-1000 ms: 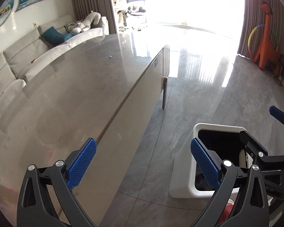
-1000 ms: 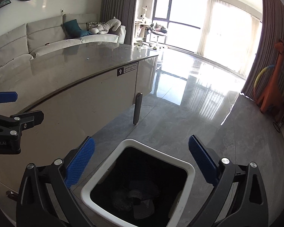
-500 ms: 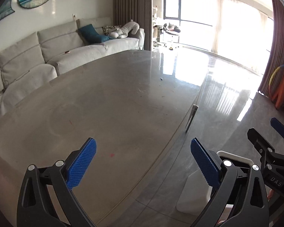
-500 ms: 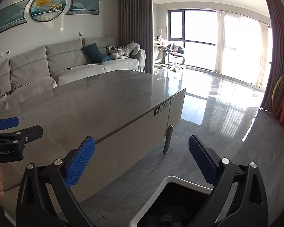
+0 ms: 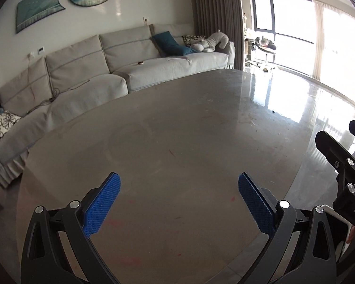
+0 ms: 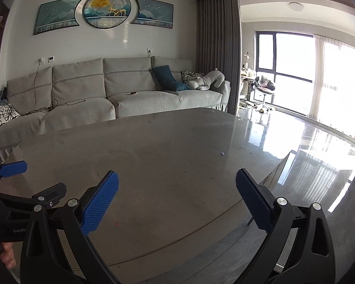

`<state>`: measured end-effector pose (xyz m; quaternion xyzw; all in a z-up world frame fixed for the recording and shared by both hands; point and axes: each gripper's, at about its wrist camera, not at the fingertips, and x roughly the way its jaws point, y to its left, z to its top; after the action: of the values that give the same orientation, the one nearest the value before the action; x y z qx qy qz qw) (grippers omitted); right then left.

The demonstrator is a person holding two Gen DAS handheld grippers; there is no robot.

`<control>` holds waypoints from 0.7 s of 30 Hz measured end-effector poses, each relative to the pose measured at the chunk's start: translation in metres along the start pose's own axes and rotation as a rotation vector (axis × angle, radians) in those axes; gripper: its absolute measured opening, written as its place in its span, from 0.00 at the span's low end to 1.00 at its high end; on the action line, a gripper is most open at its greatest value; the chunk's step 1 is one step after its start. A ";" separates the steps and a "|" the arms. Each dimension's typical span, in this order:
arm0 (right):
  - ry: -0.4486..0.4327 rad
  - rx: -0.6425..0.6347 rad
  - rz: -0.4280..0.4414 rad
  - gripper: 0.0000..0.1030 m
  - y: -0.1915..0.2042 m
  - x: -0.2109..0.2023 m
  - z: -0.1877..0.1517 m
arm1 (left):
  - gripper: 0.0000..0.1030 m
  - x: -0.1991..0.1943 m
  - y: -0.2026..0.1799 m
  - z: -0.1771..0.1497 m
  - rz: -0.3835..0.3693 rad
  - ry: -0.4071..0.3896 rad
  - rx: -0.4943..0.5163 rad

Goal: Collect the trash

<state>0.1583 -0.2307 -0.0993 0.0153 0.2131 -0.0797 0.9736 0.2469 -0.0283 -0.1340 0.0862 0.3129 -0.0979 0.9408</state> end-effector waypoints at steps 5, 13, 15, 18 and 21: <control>0.001 0.028 0.038 0.95 0.015 0.010 0.005 | 0.95 0.006 0.022 0.005 0.025 0.013 -0.048; 0.018 0.058 0.071 0.95 0.027 0.020 0.005 | 0.95 0.007 0.030 0.006 0.067 0.000 -0.028; 0.019 0.068 0.075 0.95 0.026 0.021 0.006 | 0.95 0.007 0.030 0.007 0.089 -0.011 -0.013; 0.024 0.081 0.085 0.95 0.023 0.021 0.006 | 0.95 0.007 0.030 0.006 0.097 -0.009 -0.009; 0.028 0.084 0.082 0.95 0.021 0.020 0.005 | 0.95 0.010 0.027 0.004 0.108 0.004 -0.003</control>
<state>0.1815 -0.2133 -0.1027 0.0662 0.2223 -0.0486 0.9715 0.2631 -0.0040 -0.1342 0.1016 0.3097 -0.0465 0.9443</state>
